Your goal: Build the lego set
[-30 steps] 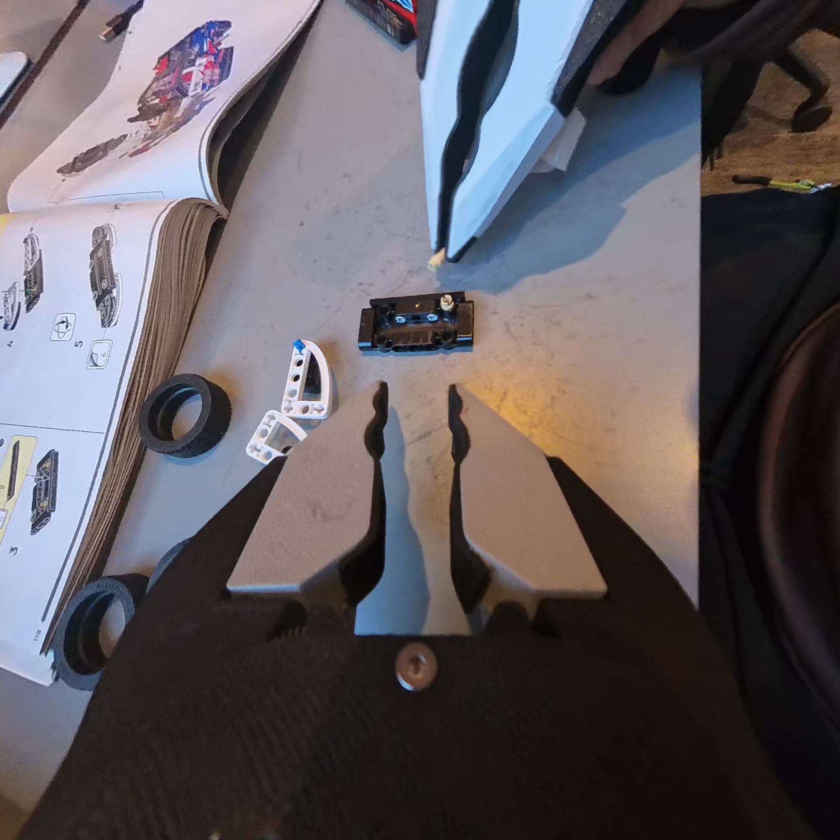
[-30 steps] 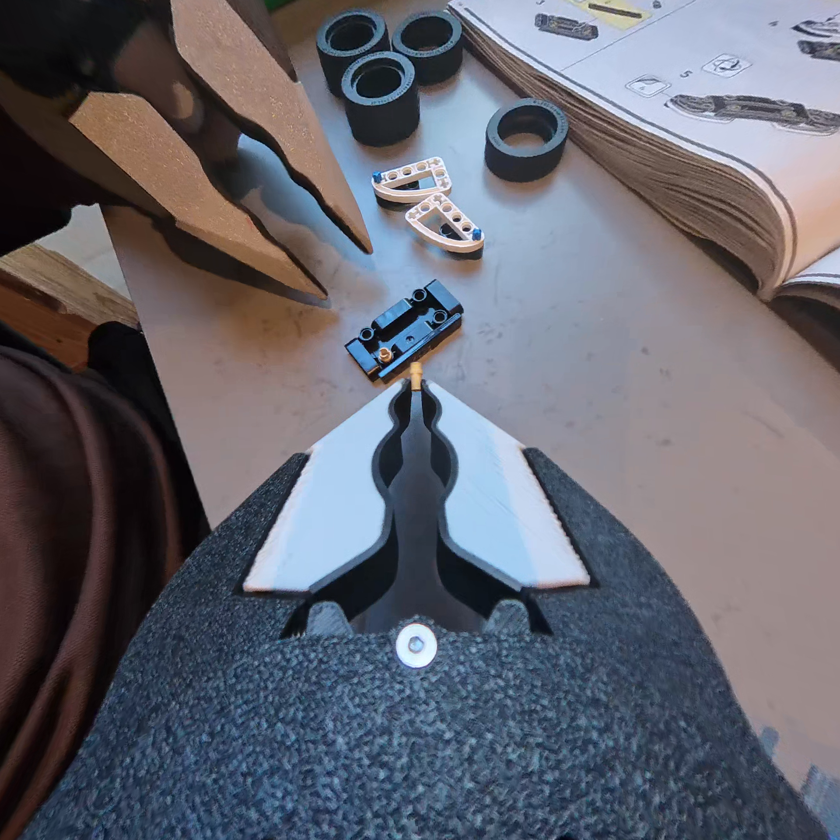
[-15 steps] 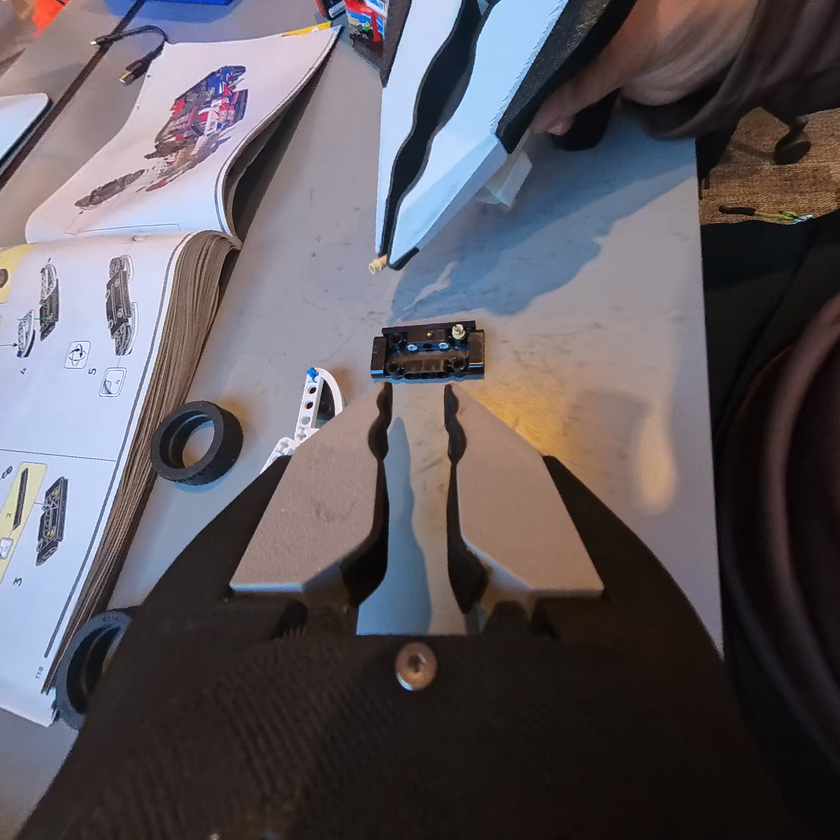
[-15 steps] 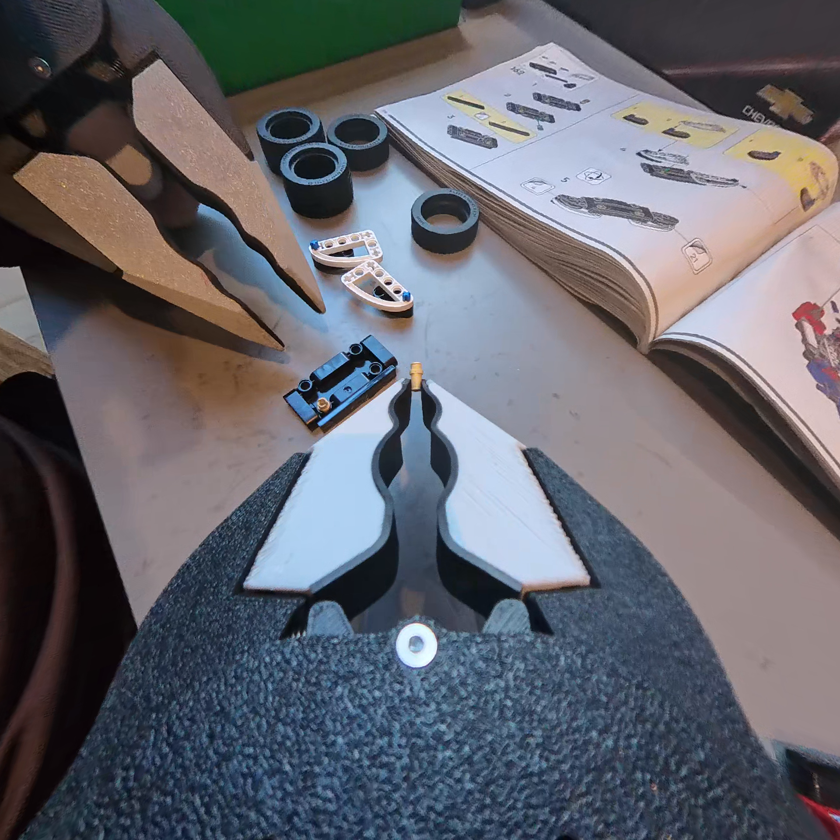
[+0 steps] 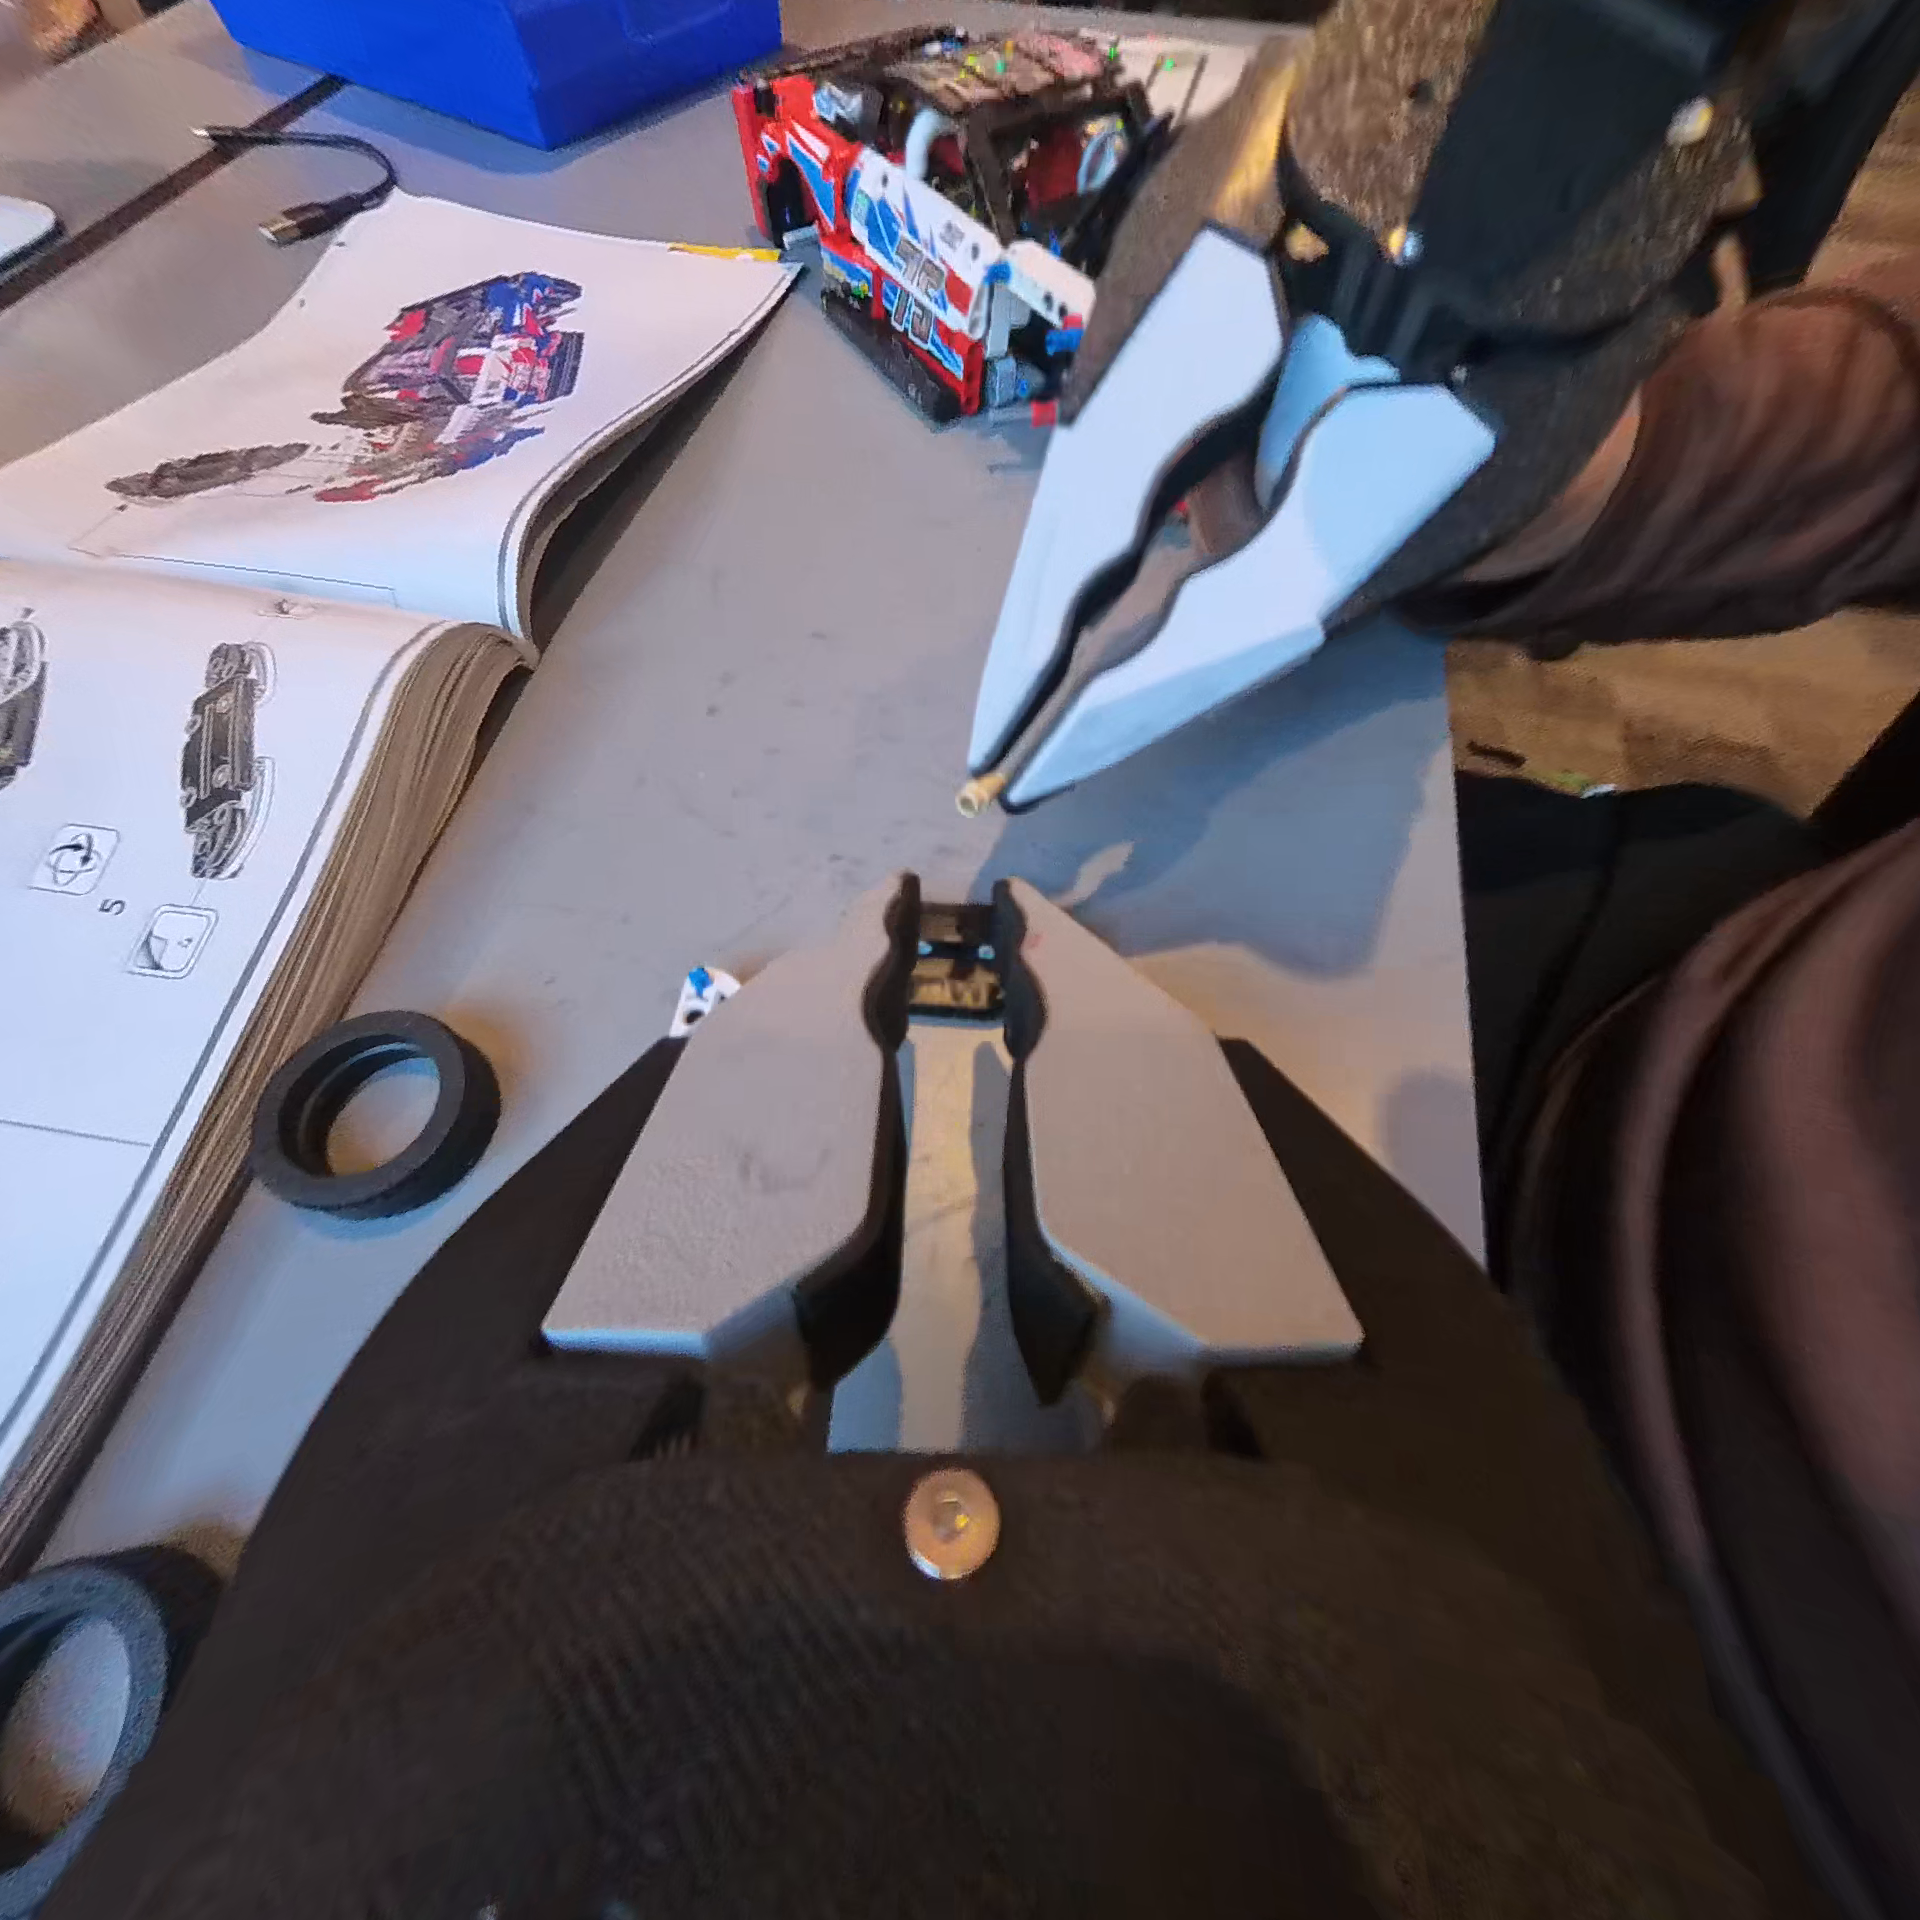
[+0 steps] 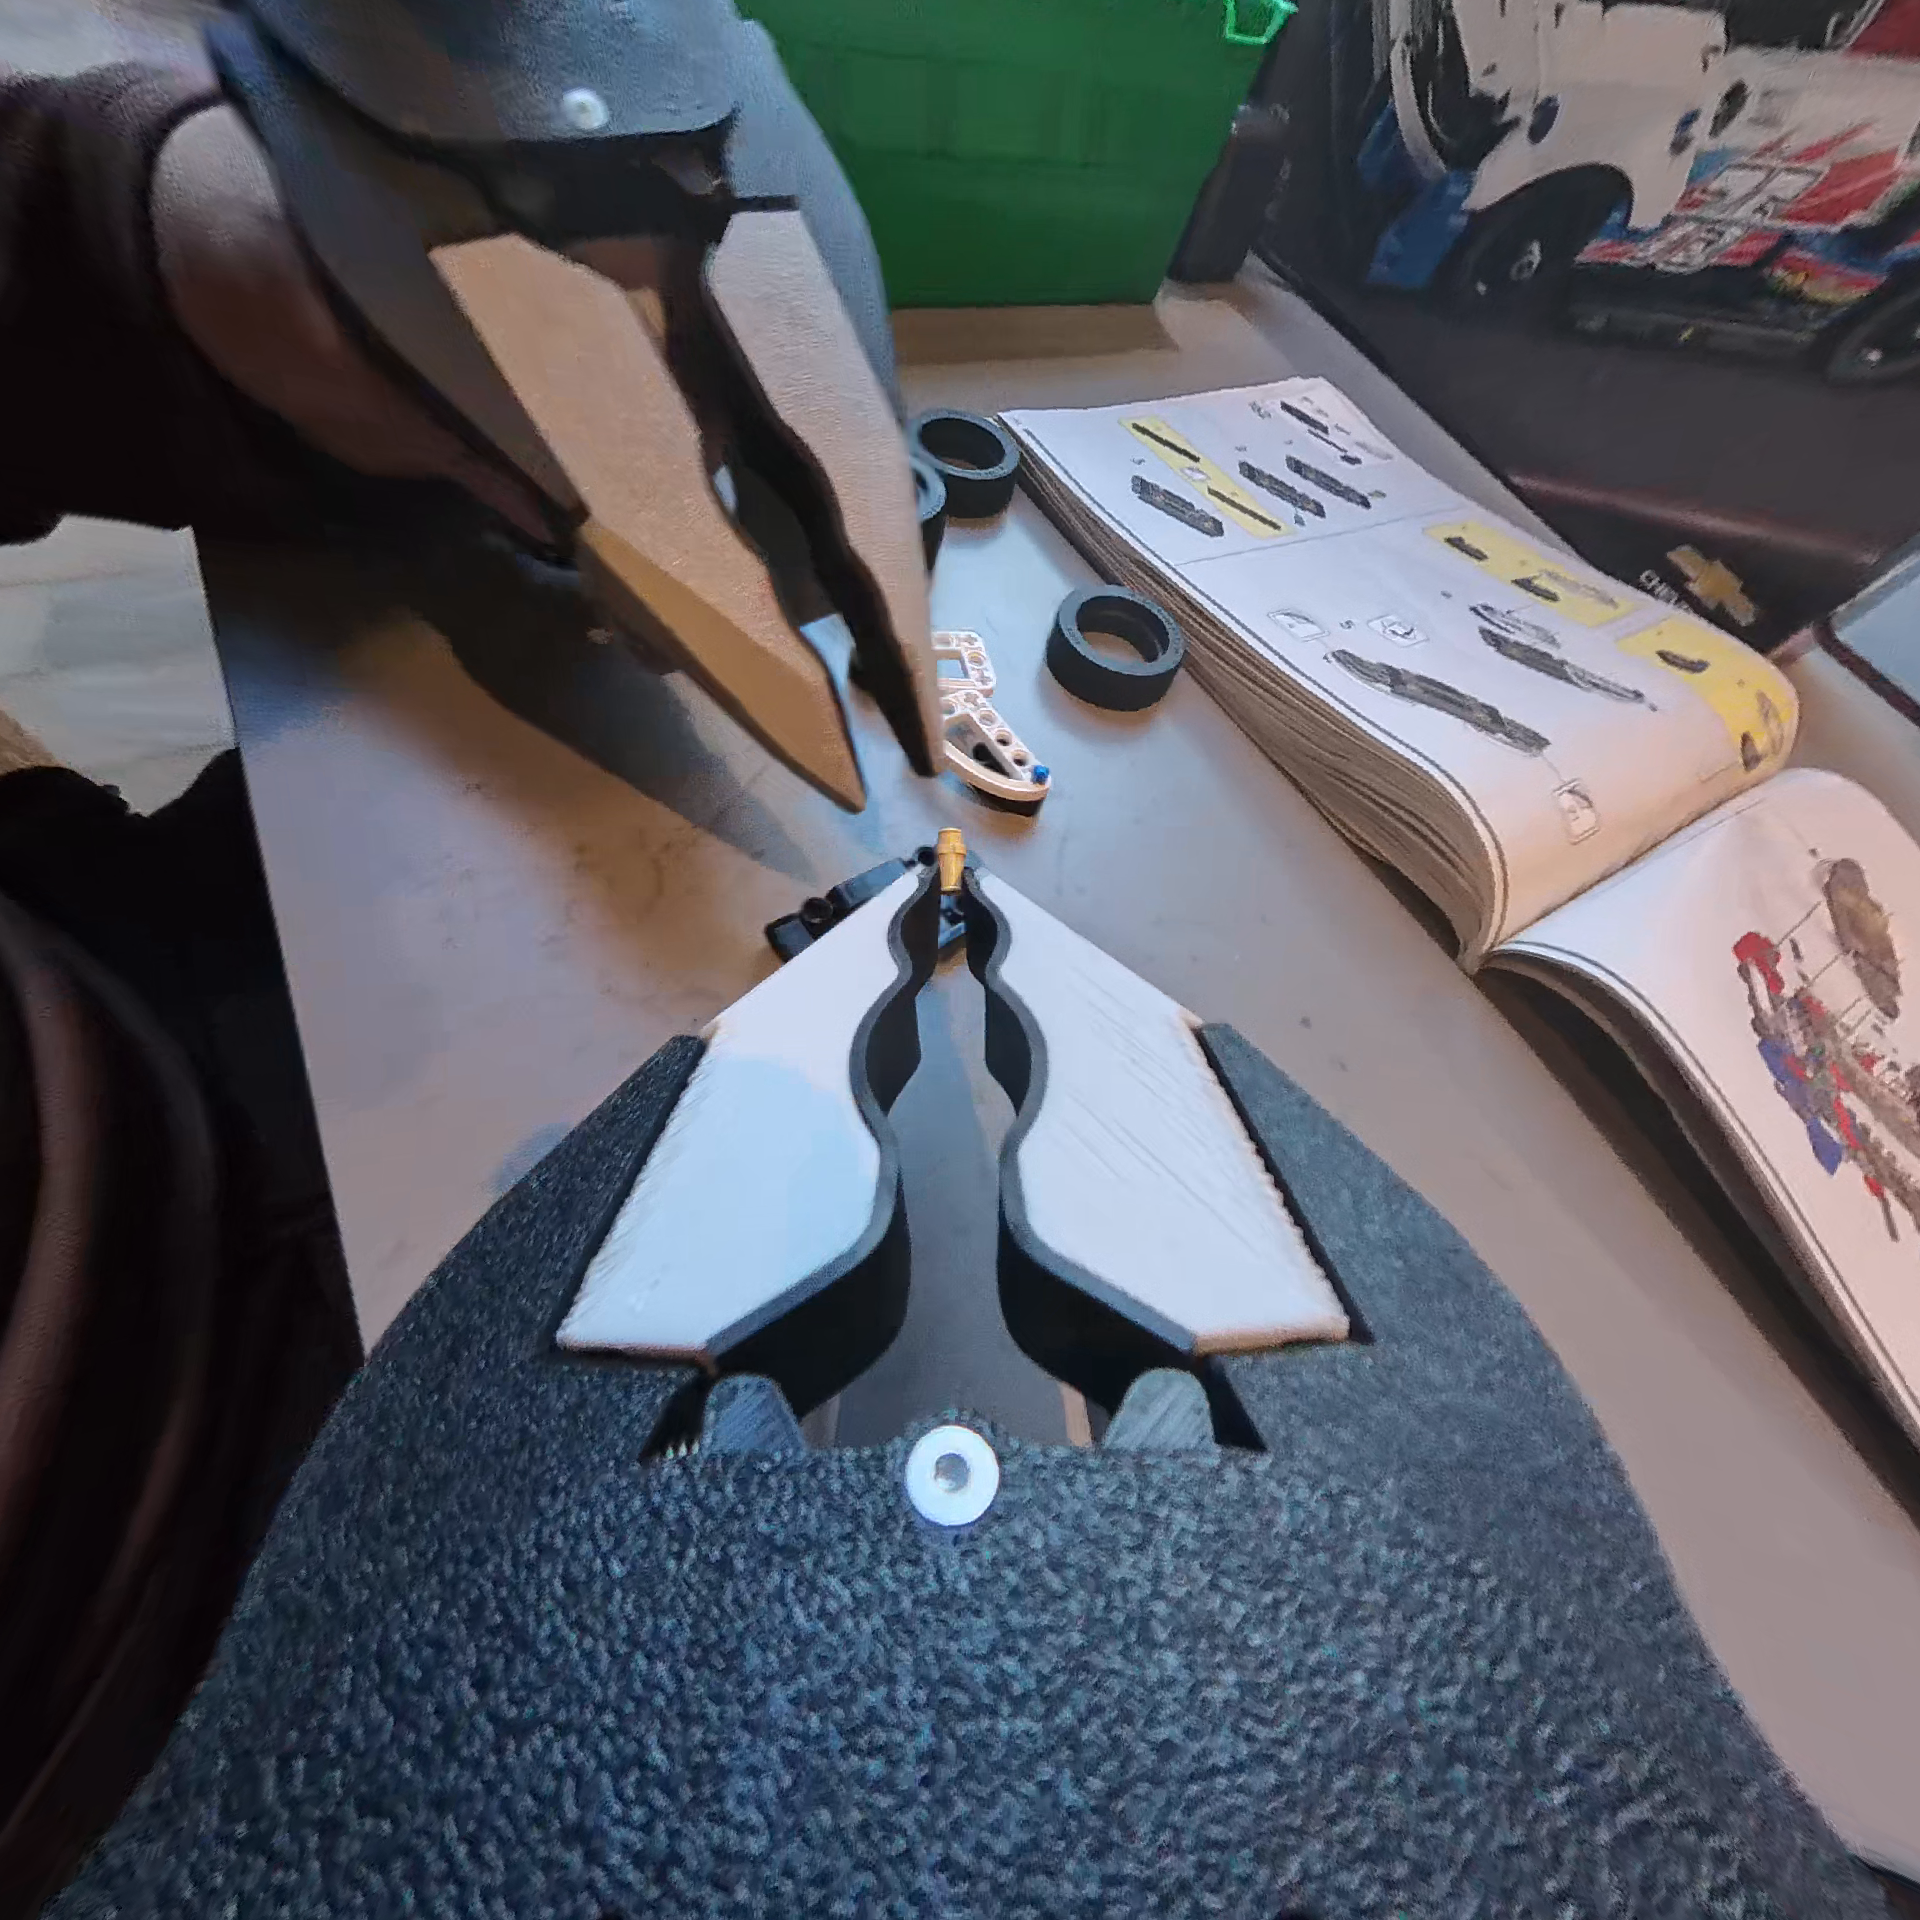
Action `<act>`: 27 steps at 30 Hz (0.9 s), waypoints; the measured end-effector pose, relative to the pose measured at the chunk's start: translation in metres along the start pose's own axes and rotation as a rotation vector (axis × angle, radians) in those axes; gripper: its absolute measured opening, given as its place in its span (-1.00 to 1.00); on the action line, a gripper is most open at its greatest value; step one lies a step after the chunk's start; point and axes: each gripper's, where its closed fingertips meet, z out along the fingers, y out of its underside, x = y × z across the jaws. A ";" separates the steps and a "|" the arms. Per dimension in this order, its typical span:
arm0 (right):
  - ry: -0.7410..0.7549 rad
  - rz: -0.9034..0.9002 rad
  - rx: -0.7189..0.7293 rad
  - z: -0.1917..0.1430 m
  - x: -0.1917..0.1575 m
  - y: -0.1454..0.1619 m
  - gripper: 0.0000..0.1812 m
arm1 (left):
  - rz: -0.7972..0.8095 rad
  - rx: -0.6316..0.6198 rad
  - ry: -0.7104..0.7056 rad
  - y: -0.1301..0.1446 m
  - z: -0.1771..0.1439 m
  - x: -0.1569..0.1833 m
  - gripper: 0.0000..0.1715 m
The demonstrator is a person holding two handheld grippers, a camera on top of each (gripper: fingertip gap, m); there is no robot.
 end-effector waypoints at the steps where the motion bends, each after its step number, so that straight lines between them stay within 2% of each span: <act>1: -0.005 -0.013 -0.006 0.000 -0.002 0.001 -0.96 | -0.017 0.012 0.012 -0.003 0.000 -0.001 -0.87; 7: -0.004 -0.034 0.038 -0.003 -0.008 -0.008 -0.96 | -0.123 0.051 0.155 -0.011 -0.002 0.006 -0.91; 10: -0.061 0.080 0.113 -0.007 -0.011 -0.021 -0.96 | -0.132 0.091 0.196 -0.013 -0.007 0.007 -0.89; 12: -0.178 0.284 0.169 -0.011 -0.014 -0.031 -0.96 | -0.081 0.167 0.163 -0.022 -0.013 0.005 -0.78; 14: -0.315 0.556 0.252 -0.015 -0.013 -0.044 -0.97 | 0.039 0.237 0.075 -0.032 -0.020 0.007 -0.77; 17: -0.470 0.858 0.322 -0.016 -0.009 -0.050 -0.97 | 0.206 0.223 -0.023 -0.038 -0.018 0.015 -0.78; 19: -0.519 0.927 0.300 -0.012 -0.015 -0.046 -0.98 | 0.253 0.189 -0.129 -0.037 -0.016 0.006 -0.75; 21: -0.549 0.978 0.301 -0.011 -0.017 -0.045 -0.97 | 0.299 0.179 -0.160 -0.037 -0.017 0.006 -0.72; 24: -0.593 1.032 0.318 -0.012 -0.018 -0.047 -0.97 | 0.379 0.169 -0.179 -0.036 -0.016 0.012 -0.87; 27: -0.622 1.061 0.325 -0.011 -0.019 -0.047 -0.97 | 0.403 0.157 -0.191 -0.035 -0.015 0.012 -0.87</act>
